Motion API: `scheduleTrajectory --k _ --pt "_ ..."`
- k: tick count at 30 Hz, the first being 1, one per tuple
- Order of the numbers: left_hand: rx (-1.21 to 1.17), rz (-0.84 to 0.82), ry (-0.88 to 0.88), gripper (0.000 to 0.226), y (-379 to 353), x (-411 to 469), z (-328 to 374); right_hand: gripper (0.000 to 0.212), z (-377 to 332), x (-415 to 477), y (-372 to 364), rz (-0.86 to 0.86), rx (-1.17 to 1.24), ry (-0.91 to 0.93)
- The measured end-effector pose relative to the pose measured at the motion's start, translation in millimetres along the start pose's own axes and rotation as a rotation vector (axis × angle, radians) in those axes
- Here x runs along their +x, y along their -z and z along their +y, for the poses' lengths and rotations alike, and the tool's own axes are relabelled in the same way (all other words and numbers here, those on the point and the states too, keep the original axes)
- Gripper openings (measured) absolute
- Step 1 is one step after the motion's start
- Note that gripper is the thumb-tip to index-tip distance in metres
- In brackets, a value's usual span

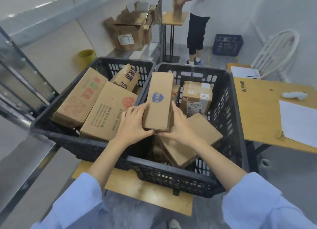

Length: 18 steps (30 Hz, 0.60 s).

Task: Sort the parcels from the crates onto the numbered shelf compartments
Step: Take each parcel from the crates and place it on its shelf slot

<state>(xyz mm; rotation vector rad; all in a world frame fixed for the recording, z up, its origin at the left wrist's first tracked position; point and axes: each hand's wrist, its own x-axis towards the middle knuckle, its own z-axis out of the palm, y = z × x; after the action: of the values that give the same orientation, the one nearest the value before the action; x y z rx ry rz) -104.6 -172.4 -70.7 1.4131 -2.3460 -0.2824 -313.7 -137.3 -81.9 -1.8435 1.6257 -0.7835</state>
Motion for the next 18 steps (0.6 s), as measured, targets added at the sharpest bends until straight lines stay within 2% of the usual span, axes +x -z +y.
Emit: scheduleTrajectory --k 6,14,18 --pt "-0.1 -0.005 -0.04 0.1 -3.4 6.7 -0.3 0.122 0.4 -1.4 1.4 0.034 0.141 0.024" --pt "-0.399 0.043 -0.042 0.097 9.7 12.2 15.7 0.117 -12.5 -0.3 22.0 0.056 0.203 0.07" --pt "-0.464 0.071 -0.026 0.1 26.7 17.6 21.0 0.105 -25.3 4.5 37.0 0.013 0.327 0.001"
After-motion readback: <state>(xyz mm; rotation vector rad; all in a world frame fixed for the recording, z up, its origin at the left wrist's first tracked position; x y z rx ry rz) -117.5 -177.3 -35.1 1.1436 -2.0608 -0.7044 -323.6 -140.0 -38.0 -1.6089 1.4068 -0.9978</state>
